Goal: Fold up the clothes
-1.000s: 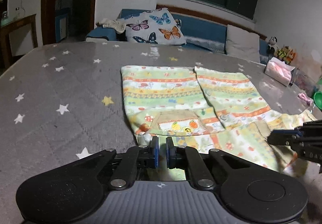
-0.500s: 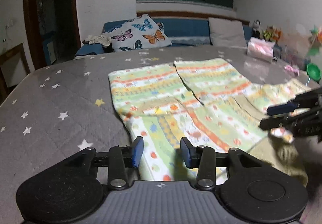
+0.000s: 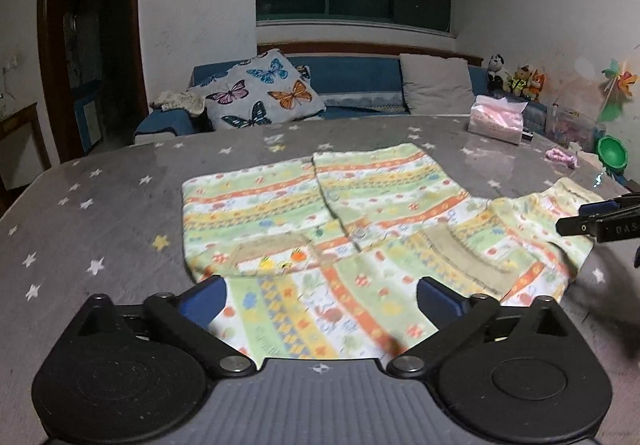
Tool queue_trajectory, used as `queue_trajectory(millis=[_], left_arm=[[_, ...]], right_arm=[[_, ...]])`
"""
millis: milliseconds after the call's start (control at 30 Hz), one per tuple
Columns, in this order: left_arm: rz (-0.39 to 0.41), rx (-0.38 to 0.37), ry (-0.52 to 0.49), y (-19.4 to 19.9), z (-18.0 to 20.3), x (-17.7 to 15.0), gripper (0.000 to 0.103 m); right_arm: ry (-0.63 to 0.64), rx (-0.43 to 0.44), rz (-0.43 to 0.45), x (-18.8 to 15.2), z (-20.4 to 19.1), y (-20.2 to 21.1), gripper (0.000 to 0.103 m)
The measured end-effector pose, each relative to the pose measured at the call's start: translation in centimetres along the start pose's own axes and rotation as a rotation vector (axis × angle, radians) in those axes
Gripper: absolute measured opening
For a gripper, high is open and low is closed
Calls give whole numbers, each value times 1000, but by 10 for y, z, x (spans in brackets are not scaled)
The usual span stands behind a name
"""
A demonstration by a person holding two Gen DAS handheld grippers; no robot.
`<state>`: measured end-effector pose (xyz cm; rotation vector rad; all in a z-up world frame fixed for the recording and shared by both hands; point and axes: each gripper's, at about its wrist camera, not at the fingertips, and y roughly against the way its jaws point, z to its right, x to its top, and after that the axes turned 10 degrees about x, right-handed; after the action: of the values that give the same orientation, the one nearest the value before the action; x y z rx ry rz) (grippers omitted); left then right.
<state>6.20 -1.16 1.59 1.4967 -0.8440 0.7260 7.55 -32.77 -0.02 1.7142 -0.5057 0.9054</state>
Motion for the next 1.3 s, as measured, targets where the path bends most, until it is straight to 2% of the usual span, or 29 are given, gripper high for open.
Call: queue_trajectory(millis=[300,567,633,800,867,967,1067,1300], left_arm=[[-4,-16,-11,-6,19,13,103],[-28,-20,-37,-13,35,14,103],[-31,-19,-43,-14,39,15,103],[-40,-22,-62,-16,49,17,103],[-41,-31,-72,-17,55,18,103],[-41,-49,-94,-18,68,20,103],[-49,-67,-114,-22,80,21,103],[-72,-92,-143,-30,98,17,103]], right_arm=[[-86,-203,34,4,81,4,70],[-129,-249,14,-3,115,-4,67],[-139,-247,11,-5,118,-5,65],[-173,-210,27,-8,122,-1,47],[-180,-199,32,-8,122,0,28],[-194,-174,35,-8,123,3,11],[-210,-153,51,-6,122,9,10],[-211,-29,159,16,102,45,9]])
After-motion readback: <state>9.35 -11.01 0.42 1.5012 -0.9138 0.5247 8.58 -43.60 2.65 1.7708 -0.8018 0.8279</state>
